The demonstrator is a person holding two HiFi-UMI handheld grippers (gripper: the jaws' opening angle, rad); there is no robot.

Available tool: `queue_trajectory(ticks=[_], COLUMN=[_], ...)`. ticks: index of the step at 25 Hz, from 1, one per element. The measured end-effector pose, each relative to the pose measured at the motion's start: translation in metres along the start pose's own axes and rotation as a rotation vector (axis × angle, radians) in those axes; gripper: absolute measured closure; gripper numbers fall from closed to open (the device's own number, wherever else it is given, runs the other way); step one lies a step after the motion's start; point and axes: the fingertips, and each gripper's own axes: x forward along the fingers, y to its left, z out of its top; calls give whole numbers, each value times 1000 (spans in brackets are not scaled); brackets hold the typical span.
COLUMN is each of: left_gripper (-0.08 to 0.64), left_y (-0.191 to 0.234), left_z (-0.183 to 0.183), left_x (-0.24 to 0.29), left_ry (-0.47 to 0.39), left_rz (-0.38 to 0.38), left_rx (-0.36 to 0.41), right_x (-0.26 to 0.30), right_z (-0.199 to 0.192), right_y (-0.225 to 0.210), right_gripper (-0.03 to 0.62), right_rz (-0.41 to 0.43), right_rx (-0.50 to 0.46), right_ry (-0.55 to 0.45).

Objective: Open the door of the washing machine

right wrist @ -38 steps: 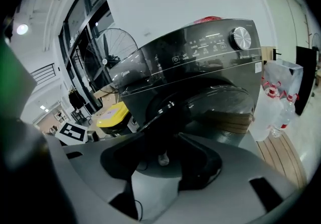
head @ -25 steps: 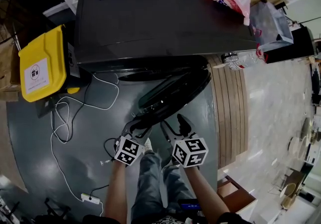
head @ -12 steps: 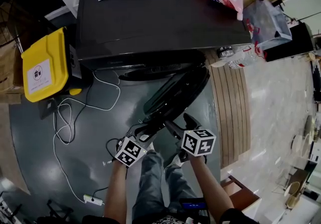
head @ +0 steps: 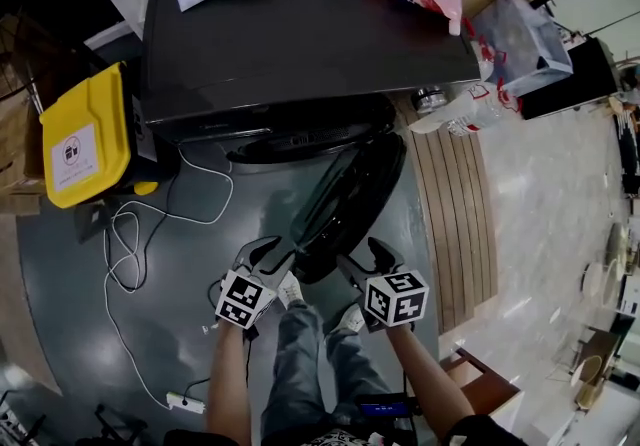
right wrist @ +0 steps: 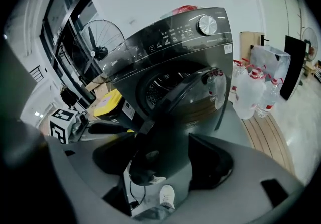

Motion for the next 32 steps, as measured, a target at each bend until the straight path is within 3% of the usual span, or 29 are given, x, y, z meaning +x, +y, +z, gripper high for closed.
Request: queue_trajectory(ticks=[7, 12, 16, 22, 28, 32], left_gripper=[419, 431, 442, 462, 463, 495], left_y=[5, 4, 7, 13, 20, 16], left_z=[11, 12, 14, 23, 49, 91], left_x=[11, 17, 19, 18, 0, -37], left_ry=[-15, -11, -16, -14, -106, -212], left_rz=[34, 41, 62, 96, 211, 298], left_rx=[-31, -21, -15, 39, -22, -53], right_x=[-29, -47, -59, -69, -75, -95], right_z=[-18, -28, -34, -42, -38, -1], right_y=[-13, -25, -32, -45, -44, -24], right_gripper=[343, 398, 452, 466, 474, 517], right_rz=[-66, -106, -163, -217, -245, -225], right_rx=[-99, -103, -167, -150, -158, -185], right_ry=[11, 1, 6, 14, 7, -116])
